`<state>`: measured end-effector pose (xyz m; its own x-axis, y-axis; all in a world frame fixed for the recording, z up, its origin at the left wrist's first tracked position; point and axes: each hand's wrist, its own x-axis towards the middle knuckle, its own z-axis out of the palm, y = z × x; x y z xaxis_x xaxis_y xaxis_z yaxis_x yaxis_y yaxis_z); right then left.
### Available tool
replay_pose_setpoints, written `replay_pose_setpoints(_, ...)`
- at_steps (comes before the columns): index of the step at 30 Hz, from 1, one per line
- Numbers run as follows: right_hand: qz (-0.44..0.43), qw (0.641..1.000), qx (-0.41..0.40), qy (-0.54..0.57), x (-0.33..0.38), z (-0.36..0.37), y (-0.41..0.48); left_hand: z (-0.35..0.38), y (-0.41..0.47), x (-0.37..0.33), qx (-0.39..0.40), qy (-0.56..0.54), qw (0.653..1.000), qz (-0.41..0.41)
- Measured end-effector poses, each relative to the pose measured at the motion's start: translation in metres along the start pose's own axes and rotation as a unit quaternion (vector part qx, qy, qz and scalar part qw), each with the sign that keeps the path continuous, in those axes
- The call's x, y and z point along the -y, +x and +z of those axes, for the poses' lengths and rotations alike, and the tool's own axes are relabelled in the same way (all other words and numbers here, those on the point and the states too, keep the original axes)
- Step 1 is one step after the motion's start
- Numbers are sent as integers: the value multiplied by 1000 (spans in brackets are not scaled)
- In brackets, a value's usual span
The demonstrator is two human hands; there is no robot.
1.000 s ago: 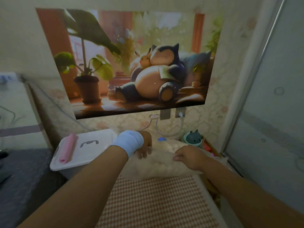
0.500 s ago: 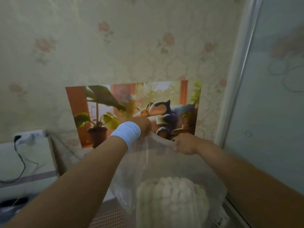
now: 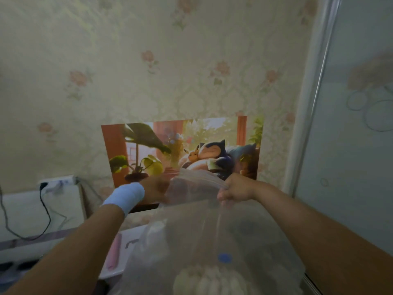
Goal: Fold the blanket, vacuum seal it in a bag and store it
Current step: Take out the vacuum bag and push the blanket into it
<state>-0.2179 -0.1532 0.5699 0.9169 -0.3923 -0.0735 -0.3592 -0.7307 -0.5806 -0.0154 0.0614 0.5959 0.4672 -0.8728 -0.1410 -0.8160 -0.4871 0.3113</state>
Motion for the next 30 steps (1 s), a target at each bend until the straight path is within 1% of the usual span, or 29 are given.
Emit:
replay_pose_setpoints(1,9,1000,6,11,0,0,1,8,-2,7,11,-21,1000,-12)
replay_pose_setpoints(3,24,999,22,3,2,-5,5,19,0,10,17,-129,991,-37)
replay_pose_setpoints(4,27,999,27,-15,4,-8,6,21,3,6,21,-162,986,-44)
replay_pose_setpoints(5,24,999,12,-40,7,-12,10,21,6,0,25,-168,984,-45)
replay_pose_setpoints(7,-12,995,-82,-59,18,-19,17,18,13,-17,45,-154,986,-45)
replay_pose_setpoints(9,-100,975,-197,-38,38,-21,19,17,26,-34,54,-115,991,-31)
replay_pose_setpoints(10,-157,957,-234,-67,50,-20,19,15,34,-43,46,-93,994,-28)
replay_pose_setpoints(11,-199,939,-251,-126,60,-17,22,13,41,-52,32,-73,996,-30)
replay_pose_setpoints(12,-220,921,-247,-207,69,-13,22,11,45,-61,18,-44,998,-34)
replay_pose_setpoints(13,-206,902,-232,-300,71,-9,27,9,50,-67,3,-11,999,-31)
replay_pose_setpoints(14,-173,885,-206,-380,73,-8,26,8,54,-70,-6,18,999,-27)
replay_pose_setpoints(15,-145,879,-184,-415,70,-9,26,8,58,-69,-12,34,999,-22)
replay_pose_setpoints(16,-115,890,-163,-411,68,-13,23,10,60,-65,-15,37,999,-16)
replay_pose_setpoints(19,-119,918,-129,-357,55,-19,21,25,58,-42,-58,35,997,25)
replay_pose_setpoints(20,-120,927,-127,-331,51,-18,20,33,56,-32,-41,35,998,23)
replay_pose_setpoints(21,-120,937,-132,-301,46,-18,21,43,53,-22,-3,48,999,14)
replay_pose_setpoints(22,-118,942,-141,-281,43,-18,22,54,49,-10,50,65,996,-18)
replay_pose_setpoints(23,-112,942,-145,-281,39,-19,24,65,46,3,92,69,992,-48)
replay_pose_setpoints(24,-104,942,-146,-282,33,-18,27,74,44,16,114,43,989,-86)
replay_pose_setpoints(26,-78,939,-144,-304,20,-16,39,85,43,29,106,-56,984,-134)
replay_pose_setpoints(27,-56,930,-143,-335,13,-14,46,87,45,30,98,-93,981,-141)
replay_pose_setpoints(29,-23,912,-154,-380,8,-12,54,85,52,18,105,-102,981,-127)
replay_pose_setpoints(30,-16,917,-132,-375,8,-8,56,82,55,7,111,-97,982,-116)
